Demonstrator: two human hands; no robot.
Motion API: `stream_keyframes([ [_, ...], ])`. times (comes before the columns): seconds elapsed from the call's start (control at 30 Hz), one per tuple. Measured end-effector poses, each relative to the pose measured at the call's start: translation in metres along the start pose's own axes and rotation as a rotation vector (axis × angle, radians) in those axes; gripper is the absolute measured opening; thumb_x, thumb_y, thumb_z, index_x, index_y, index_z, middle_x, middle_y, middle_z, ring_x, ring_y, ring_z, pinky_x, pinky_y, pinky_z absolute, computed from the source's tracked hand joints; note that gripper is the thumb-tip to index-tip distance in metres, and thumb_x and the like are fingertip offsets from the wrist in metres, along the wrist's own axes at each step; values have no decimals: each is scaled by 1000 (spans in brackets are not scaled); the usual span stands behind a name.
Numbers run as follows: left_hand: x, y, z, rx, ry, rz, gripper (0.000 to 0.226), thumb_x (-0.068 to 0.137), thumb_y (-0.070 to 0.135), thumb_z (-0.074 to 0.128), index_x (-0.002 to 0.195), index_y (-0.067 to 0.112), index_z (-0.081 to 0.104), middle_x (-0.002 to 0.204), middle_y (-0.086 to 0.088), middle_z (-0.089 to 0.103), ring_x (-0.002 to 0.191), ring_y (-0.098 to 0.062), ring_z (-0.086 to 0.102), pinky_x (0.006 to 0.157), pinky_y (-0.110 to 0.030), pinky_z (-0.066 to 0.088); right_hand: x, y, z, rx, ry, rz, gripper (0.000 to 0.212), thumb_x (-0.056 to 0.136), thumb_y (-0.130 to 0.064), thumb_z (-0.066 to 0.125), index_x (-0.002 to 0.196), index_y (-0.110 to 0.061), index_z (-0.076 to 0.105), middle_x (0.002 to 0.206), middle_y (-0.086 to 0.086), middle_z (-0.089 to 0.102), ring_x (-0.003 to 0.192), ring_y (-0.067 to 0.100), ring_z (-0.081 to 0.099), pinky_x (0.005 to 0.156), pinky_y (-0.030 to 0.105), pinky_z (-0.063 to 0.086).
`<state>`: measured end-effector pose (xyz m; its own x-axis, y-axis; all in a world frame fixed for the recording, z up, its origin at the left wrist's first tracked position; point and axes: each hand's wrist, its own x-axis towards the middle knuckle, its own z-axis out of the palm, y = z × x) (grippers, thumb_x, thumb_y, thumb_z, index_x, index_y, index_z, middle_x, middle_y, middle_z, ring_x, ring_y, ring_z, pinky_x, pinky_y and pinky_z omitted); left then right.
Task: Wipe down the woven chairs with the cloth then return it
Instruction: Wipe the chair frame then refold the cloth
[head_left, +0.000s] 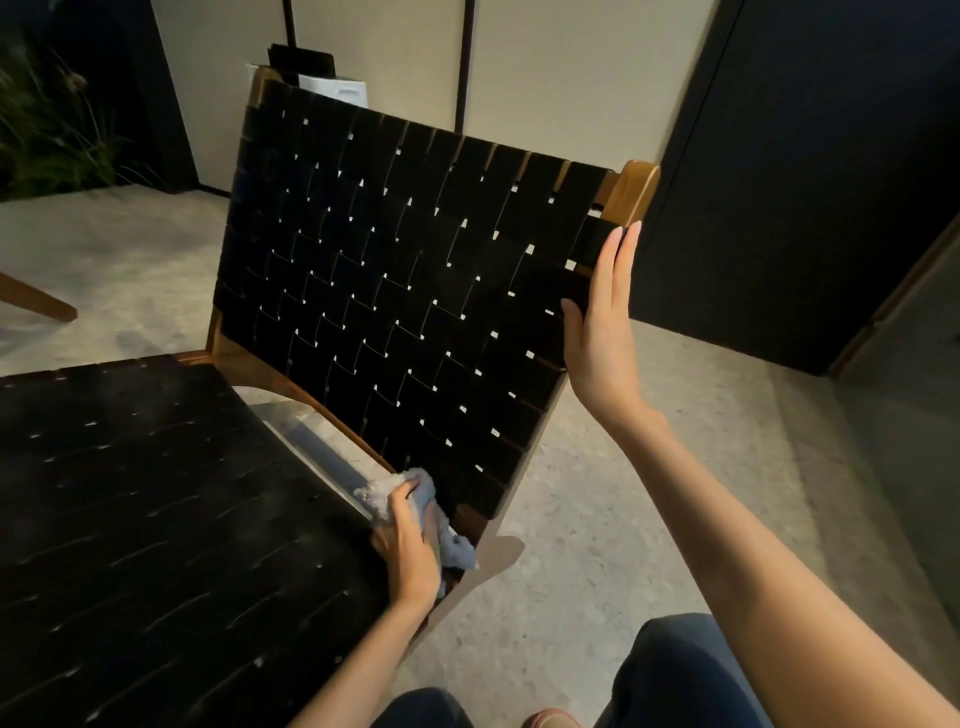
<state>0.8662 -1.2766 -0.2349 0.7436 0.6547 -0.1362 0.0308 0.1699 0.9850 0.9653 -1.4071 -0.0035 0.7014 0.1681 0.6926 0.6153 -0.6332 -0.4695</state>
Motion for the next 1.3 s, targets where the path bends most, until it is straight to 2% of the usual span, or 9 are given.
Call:
stream_keyframes([
  [0.13,10,46,7,190,18,316,34,96,12,50,129,10,45,130,-14,48,118,-24,49,78,-8,43,-2,1,0,-28,0,-5,78,95,3,49,151,-6,-5,159,9,-16,145,14,0,94,-8,14],
  [0.27,21,108,29,78,-64,509,33,95,21,51,122,36,41,136,-4,41,120,-8,42,81,2,37,-14,-7,-2,-64,38,-37,69,93,7,49,151,-6,14,161,7,-1,147,18,1,104,-2,8],
  [0.4,40,145,44,-9,-250,501,47,97,23,50,132,46,30,136,17,29,114,23,35,78,4,37,-22,-14,-3,-26,34,-197,52,92,5,48,143,-6,40,151,7,35,143,18,26,117,21,21],
  [0.5,58,150,47,-44,-264,441,56,98,31,47,145,41,17,141,21,23,100,40,25,72,9,33,-22,-16,8,88,-101,-180,44,93,0,51,136,-11,51,136,2,53,128,9,46,107,20,37],
  [0.63,76,151,38,-114,-216,309,67,92,47,50,144,48,7,154,15,14,125,9,26,89,-12,35,-18,-16,44,167,-244,-150,38,95,-11,53,132,-19,54,128,-6,56,114,-9,41,93,1,34],
  [0.7,87,155,33,-159,-209,198,75,88,52,54,144,48,5,150,4,26,123,-6,40,92,-25,43,-12,-15,64,182,-309,-150,34,96,-15,52,129,-18,56,126,-6,57,107,-11,41,87,-2,34],
  [0.83,99,174,27,-208,-222,-2,78,81,54,60,145,30,23,120,6,58,104,-6,62,74,-21,53,12,-19,93,204,-445,-84,27,95,-18,54,121,-13,60,115,-3,57,92,-5,45,79,0,34],
  [1.0,86,227,9,-240,-194,-191,65,90,41,56,145,18,28,130,-5,56,116,-17,57,101,-37,46,49,-51,86,233,-632,-40,25,94,-15,56,118,-11,62,112,-2,56,96,3,50,77,1,36],
  [1.3,28,379,-50,-223,-98,-254,61,80,35,65,137,20,46,127,-1,61,118,-14,58,98,-35,47,135,-161,15,331,-851,-32,15,90,-19,64,105,-16,67,103,-7,57,92,8,58,85,28,51],
])
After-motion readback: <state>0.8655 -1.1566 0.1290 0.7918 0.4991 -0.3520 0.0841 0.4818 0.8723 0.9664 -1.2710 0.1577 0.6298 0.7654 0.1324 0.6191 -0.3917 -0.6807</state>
